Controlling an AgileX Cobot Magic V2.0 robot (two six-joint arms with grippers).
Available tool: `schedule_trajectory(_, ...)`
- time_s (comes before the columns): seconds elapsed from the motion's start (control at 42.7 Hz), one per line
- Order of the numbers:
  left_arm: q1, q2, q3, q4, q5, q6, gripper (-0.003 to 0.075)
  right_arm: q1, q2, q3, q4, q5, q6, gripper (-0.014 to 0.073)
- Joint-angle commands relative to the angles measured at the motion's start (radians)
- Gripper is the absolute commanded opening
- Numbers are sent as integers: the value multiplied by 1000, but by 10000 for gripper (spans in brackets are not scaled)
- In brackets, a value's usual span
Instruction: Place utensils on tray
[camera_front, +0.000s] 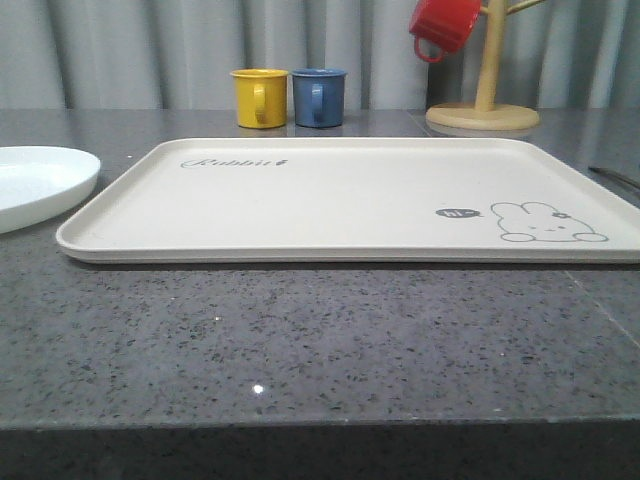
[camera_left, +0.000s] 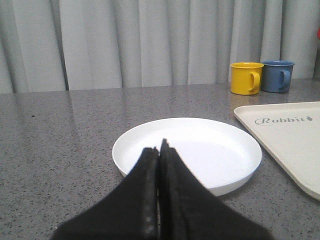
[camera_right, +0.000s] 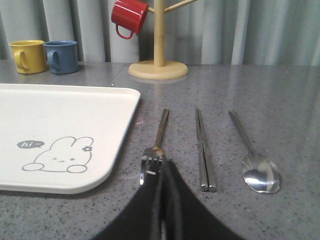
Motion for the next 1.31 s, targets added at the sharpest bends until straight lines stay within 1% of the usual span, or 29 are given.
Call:
schedule_trajectory(0.0, 2, -20, 11, -2, -88, -2, -20, -3, -13, -3, -12, -87, -8, -60)
schedule_trajectory(0.585, 2, -20, 11, -2, -88, -2, -20, -3, -13, -3, -12, -87, -8, -60)
schedule_trajectory(0.702, 2, -20, 11, -2, -97, -2, -20, -3, -13, -3, -11, -133, -8, -60)
schedule_trajectory(0.749, 2, -20, 11, -2, -121, -2, -20, -3, -13, -6, 0, -151, -8, -60)
schedule_trajectory(0.82, 2, -20, -5, -3, -142, -2, -20, -3, -13, -32, 40, -141, -8, -60)
schedule_trajectory(0.89, 2, -20, -51, -8, -130, -2, -20, -3, -13, -89, 66, -97, -8, -60)
schedule_trajectory(0.96, 2, -18, -130, -8, -96, -2, -20, -3, -13, -171, 65, -19, -8, -60)
schedule_trajectory(1.1, 2, 22, -327, -8, 66, -2, -20, -3, 30, -346, 53, 152, -8, -60)
schedule_trajectory(1.171, 2, 79, -431, -6, 170, -2, -20, -3, 88, -448, 50, 234, -8, -60)
schedule_trajectory(1.288, 2, 196, -585, -4, 286, -2, -20, -3, 196, -579, 37, 357, -8, -60)
